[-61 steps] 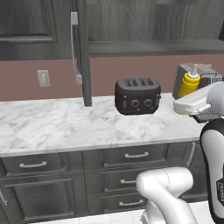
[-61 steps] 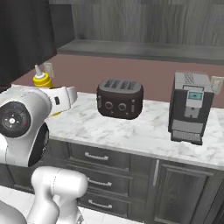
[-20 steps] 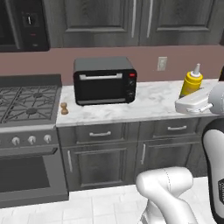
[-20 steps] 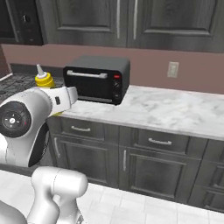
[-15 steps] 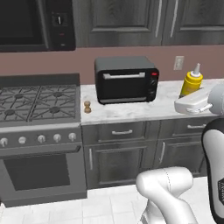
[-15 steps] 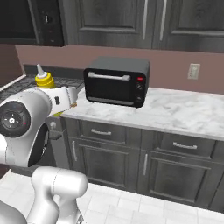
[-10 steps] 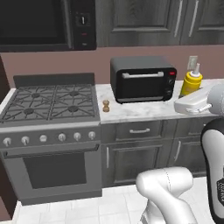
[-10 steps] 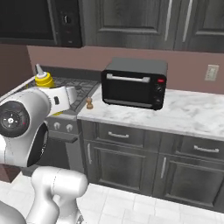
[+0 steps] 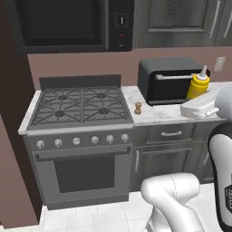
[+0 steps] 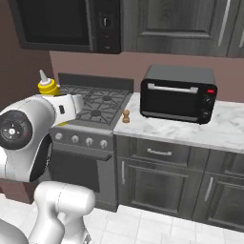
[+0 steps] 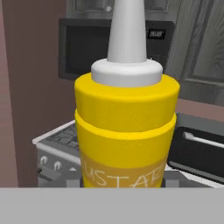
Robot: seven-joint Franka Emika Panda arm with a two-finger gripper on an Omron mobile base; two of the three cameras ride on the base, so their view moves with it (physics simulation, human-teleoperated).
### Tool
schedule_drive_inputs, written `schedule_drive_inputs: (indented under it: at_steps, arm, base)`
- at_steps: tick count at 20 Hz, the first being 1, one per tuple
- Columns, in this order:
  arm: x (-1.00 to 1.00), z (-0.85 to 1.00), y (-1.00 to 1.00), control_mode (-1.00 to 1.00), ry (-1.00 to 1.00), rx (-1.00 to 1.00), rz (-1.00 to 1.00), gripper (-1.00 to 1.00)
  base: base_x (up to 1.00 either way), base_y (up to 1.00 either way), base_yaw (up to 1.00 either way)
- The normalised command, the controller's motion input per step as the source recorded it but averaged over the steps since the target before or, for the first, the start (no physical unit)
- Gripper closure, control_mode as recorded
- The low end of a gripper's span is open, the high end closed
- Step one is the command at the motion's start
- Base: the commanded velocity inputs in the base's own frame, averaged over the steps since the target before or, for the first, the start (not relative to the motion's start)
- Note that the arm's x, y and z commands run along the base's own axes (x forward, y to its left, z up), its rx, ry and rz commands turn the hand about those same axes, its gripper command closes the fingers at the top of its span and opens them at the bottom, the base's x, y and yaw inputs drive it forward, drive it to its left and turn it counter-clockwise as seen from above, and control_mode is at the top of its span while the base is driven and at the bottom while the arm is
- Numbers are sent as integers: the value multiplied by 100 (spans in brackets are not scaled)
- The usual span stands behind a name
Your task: Take 2 condiments from the cabinet and move them on the counter near the stove.Make sure the condiments are lined up with each other, next to each other.
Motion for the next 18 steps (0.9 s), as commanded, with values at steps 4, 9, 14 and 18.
schedule_drive_inputs:
  at_steps: [4,9,14,18]
  arm:
    - [0,0,0,100,0,0,0,100]
    - [0,0,0,100,0,0,0,100]
    - [0,0,0,100,0,0,0,100]
    - [0,0,0,100,0,0,0,100]
  base:
    - [33,63,0]
    - [52,46,0]
    - [75,4,0]
    - [67,0,0]
